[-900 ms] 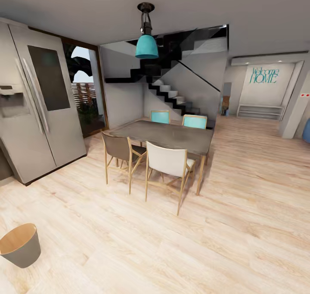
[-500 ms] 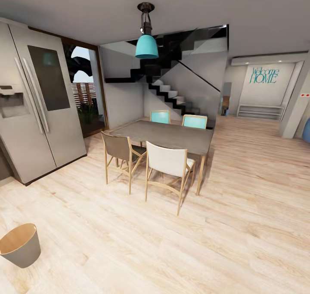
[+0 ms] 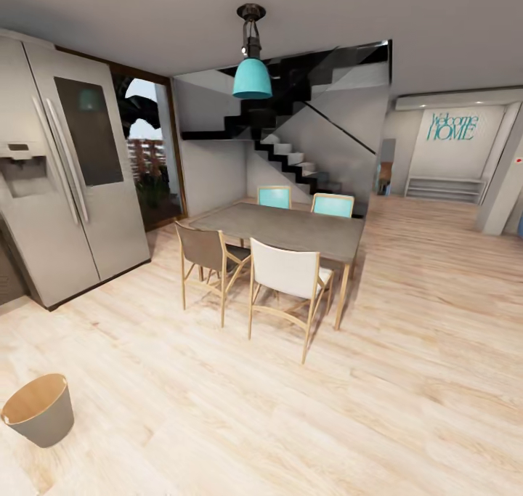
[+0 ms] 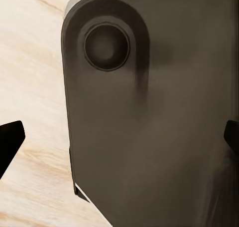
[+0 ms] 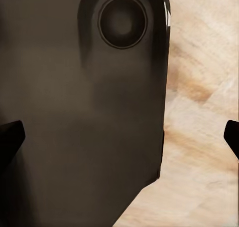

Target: Put the three can of soda from the living room inside the tash can in the kitchen.

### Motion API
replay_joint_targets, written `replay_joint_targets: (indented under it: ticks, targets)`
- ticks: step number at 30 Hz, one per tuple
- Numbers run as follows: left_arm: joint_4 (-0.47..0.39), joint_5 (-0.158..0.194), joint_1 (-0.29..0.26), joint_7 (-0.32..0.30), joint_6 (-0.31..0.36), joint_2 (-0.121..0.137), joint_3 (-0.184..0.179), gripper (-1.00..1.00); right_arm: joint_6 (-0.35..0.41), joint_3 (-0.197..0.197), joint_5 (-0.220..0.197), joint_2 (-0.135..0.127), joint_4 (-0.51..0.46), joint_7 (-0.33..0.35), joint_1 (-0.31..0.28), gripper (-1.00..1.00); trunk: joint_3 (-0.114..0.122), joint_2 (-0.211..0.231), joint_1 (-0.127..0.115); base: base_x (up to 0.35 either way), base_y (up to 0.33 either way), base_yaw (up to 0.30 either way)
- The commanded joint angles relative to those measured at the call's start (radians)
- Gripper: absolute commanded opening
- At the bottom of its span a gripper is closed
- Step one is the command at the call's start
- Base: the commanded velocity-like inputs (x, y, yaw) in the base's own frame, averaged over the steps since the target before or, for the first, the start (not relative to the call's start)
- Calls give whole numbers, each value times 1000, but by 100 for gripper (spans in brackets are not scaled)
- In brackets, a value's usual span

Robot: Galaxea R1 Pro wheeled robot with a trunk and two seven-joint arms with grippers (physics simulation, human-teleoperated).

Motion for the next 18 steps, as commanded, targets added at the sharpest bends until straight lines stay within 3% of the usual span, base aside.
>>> replay_joint_targets:
  ticks: [1, 18]
  targets:
    - [-1, 0, 0, 0, -1, -1, 0, 100, 0, -1, -1, 1, 0, -3, 0, 100, 0, 0, 0, 0, 0, 214]
    - [-2, 0, -1, 0, -11, -4, 0, 100, 0, 2, -1, 3, -6, -10, 0, 100, -10, 0, 0, 0, 0, 253]
